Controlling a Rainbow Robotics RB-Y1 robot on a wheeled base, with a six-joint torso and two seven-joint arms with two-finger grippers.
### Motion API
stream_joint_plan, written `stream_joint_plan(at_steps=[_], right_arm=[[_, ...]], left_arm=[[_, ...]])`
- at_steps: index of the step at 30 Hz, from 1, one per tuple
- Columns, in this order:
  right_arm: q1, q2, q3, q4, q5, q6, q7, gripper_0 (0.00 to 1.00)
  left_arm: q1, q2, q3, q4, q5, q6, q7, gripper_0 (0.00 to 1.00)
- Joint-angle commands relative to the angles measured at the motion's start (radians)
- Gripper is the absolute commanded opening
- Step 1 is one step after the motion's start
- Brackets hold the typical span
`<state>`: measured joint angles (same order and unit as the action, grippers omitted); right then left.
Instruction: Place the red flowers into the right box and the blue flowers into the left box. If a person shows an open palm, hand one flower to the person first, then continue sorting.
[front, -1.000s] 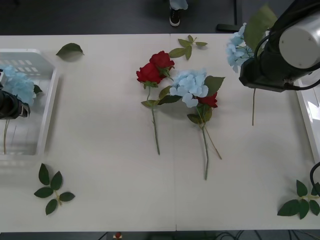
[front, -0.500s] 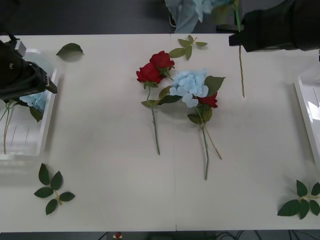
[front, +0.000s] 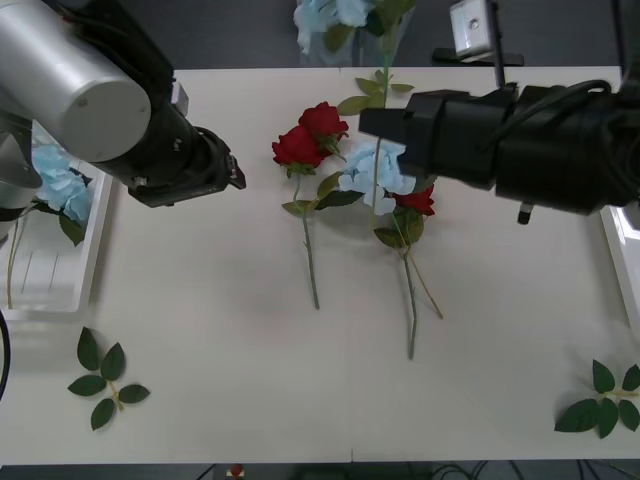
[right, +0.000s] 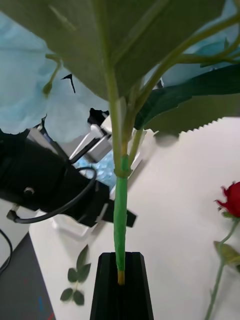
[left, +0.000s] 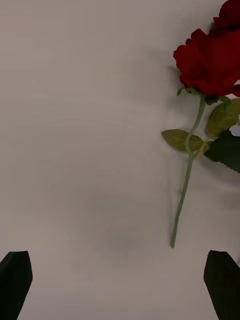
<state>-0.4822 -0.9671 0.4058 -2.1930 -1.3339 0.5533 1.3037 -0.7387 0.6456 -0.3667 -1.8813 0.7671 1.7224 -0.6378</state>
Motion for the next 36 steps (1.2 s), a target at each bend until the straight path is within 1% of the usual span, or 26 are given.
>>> stream_joint_plan(at_steps=[1,5,8,13,36], right_arm=[[-0.049,0.08,0.027,-0.004,0.075,-0.029,0.019,0.0],[-0.07,0.145,0.085,0.026,0.137,-0.079,0.009,0.0],[-0.072,0.186,0.096,0.045,0.176,-0.104,0.006,0.0],[-0.072,0.226,0.102,0.068,0.197,-0.104,0.003,0.0],[-0.072,0.228,0.105,0.075,0.196,-0.104,0.002,0.0]], left_arm=[[-0.039,-0.032,-0.06,-0.021,-0.083,-0.014,0.012,1.0],[-0.041,-0.053,-0.064,-0.012,-0.1,-0.014,0.007,1.0],[-0.041,-0.05,-0.063,-0.01,-0.072,-0.014,-0.002,1.0],[-0.041,-0.05,-0.063,-0.01,-0.072,-0.014,-0.002,1.0],[-0.041,-0.05,-0.063,-0.01,-0.072,-0.014,-0.002,1.0]])
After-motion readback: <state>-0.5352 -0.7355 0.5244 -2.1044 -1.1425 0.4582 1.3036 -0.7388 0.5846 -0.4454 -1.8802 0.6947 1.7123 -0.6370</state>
